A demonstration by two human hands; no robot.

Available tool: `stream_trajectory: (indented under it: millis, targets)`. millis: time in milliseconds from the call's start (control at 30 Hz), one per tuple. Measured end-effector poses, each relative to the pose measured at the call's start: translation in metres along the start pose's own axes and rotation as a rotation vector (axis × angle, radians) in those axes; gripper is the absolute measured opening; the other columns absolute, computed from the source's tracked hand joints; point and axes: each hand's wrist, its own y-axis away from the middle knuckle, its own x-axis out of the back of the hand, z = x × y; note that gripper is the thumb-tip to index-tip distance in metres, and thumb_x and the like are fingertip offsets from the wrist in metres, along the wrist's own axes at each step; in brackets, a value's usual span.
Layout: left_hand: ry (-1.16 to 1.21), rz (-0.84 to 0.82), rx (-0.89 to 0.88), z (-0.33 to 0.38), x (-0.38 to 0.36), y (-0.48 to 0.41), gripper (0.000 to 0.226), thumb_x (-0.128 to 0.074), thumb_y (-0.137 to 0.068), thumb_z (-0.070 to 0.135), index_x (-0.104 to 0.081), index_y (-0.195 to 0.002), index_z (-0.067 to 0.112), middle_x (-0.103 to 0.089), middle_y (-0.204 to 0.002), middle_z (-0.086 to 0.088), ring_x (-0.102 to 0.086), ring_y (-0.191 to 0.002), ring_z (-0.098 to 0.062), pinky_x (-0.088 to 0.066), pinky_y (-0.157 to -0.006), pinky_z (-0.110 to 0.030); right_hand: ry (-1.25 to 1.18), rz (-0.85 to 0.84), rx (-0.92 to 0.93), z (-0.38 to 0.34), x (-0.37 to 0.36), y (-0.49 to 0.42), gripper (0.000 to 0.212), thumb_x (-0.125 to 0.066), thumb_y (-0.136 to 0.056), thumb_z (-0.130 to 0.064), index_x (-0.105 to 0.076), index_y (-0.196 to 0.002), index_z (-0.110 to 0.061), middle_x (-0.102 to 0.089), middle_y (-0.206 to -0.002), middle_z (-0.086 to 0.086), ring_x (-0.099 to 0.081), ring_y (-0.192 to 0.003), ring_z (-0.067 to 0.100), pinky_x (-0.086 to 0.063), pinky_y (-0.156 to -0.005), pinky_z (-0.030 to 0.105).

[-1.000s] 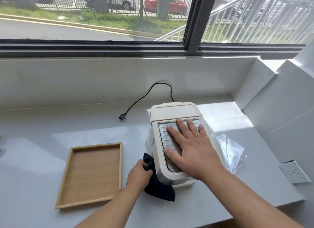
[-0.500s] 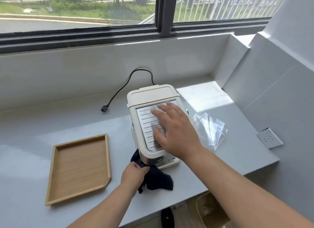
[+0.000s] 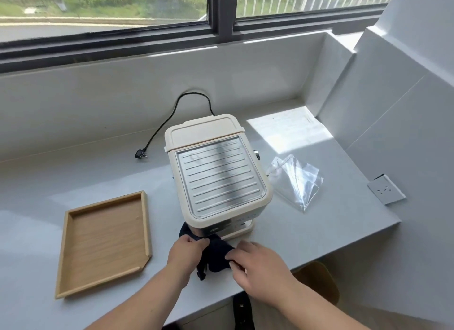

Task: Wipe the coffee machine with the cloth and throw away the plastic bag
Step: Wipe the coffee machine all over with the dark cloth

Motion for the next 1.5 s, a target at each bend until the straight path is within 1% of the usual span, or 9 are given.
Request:
stream_trajectory:
  millis: [100, 233, 567, 867, 1100, 1200, 1333, 1433, 1500]
  targets:
    - [-0.015, -0.031, 0.008, 0.001, -0.006, 0.005, 0.038, -0.075, -0.084, 0.035, -0.065, -0.103, 0.004, -0.075, -0.099, -0.018, -0.071, -0.097, -0.039, -0.058, -0.088, -0.054, -0.083, -0.168, -0.177, 0.009, -0.014, -0.015, 0.05, -0.047, -0.095, -0.048, -0.046, -0.144, -0.041, -0.064, -0.123, -0.007, -0.063, -0.107, 0.023, -0.052, -0.08, 0.035]
    - [-0.023, -0.066, 0.034, 0.001, -0.024, 0.014, 0.027, -0.076, -0.088, 0.032, -0.066, -0.094, 0.007, -0.075, -0.089, -0.011, -0.07, -0.085, -0.031, -0.057, -0.076, -0.046, -0.154, -0.246, -0.263, 0.014, -0.031, -0.031, 0.072, -0.055, -0.086, -0.049, -0.026, -0.152, -0.044, -0.063, -0.133, -0.002, -0.062, -0.115, 0.028, -0.051, -0.083, 0.038]
    - [-0.264, -0.259, -0.088, 0.034, -0.053, 0.034, 0.037, -0.061, -0.087, 0.042, -0.058, -0.059, 0.017, -0.057, -0.058, 0.006, -0.049, -0.065, -0.014, -0.037, -0.066, -0.029, -0.105, -0.117, -0.237, 0.049, -0.026, -0.04, 0.022, -0.049, -0.089, -0.021, -0.052, -0.111, -0.023, -0.065, -0.097, 0.006, -0.063, -0.087, 0.033, -0.053, -0.067, 0.042]
    - [-0.812, -0.102, -0.308, 0.064, -0.077, 0.065, 0.046, -0.045, -0.076, 0.075, -0.053, -0.108, 0.042, -0.059, -0.102, 0.022, -0.058, -0.09, -0.003, -0.042, -0.067, -0.03, -0.245, -0.083, -0.309, 0.076, -0.008, -0.033, 0.021, -0.048, -0.087, -0.028, -0.056, -0.105, -0.032, -0.069, -0.096, -0.004, -0.066, -0.089, 0.022, -0.056, -0.076, 0.039]
    - [-0.89, -0.169, -0.665, 0.091, -0.104, 0.088, 0.043, -0.05, -0.086, 0.061, -0.052, -0.125, 0.041, -0.053, -0.122, 0.018, -0.052, -0.119, -0.012, -0.049, -0.099, -0.039, -0.341, -0.039, -0.442, 0.101, 0.002, -0.03, 0.009, -0.05, -0.083, -0.021, -0.048, -0.091, -0.026, -0.066, -0.083, 0.001, -0.063, -0.079, 0.026, -0.049, -0.063, 0.037]
    - [-0.967, -0.225, -0.768, 0.109, -0.116, 0.099, 0.06, -0.051, -0.095, 0.058, -0.039, -0.15, 0.037, -0.033, -0.16, 0.016, -0.033, -0.146, -0.011, -0.035, -0.119, -0.037, -0.381, 0.01, -0.488, 0.116, 0.0, -0.033, 0.022, -0.052, -0.097, -0.019, -0.063, -0.117, -0.02, -0.074, -0.108, 0.012, -0.07, -0.09, 0.025, -0.052, -0.062, 0.025]
    - [-1.019, -0.232, -0.975, 0.138, -0.131, 0.125, 0.058, -0.048, -0.094, 0.06, -0.035, -0.148, 0.044, -0.03, -0.163, 0.019, -0.036, -0.145, -0.011, -0.039, -0.114, -0.035, -0.922, 0.182, -0.618, 0.118, -0.001, -0.024, 0.039, -0.038, -0.109, -0.008, -0.041, -0.145, 0.007, -0.036, -0.156, 0.037, -0.068, -0.116, 0.031, -0.051, -0.054, 0.009]
    - [-1.058, 0.052, -1.317, 0.165, -0.129, 0.133, 0.048, -0.05, -0.092, 0.054, -0.058, -0.134, 0.035, -0.054, -0.151, 0.008, -0.047, -0.142, -0.02, -0.04, -0.117, -0.046, -0.832, 0.287, -0.595, 0.126, 0.004, -0.026, 0.035, -0.049, -0.103, -0.019, -0.055, -0.136, -0.009, -0.052, -0.147, 0.032, -0.071, -0.081, -0.008, -0.054, -0.063, 0.01]
    - [-1.066, 0.289, -1.267, 0.187, -0.108, 0.126, 0.053, -0.05, -0.092, 0.058, -0.059, -0.138, 0.033, -0.048, -0.158, 0.002, -0.035, -0.152, -0.025, -0.026, -0.125, -0.054, -0.675, 0.196, -0.586, 0.126, 0.016, -0.037, 0.018, -0.055, -0.087, -0.026, -0.061, -0.101, -0.036, -0.075, -0.109, 0.006, -0.067, -0.074, 0.0, -0.059, -0.072, 0.025]
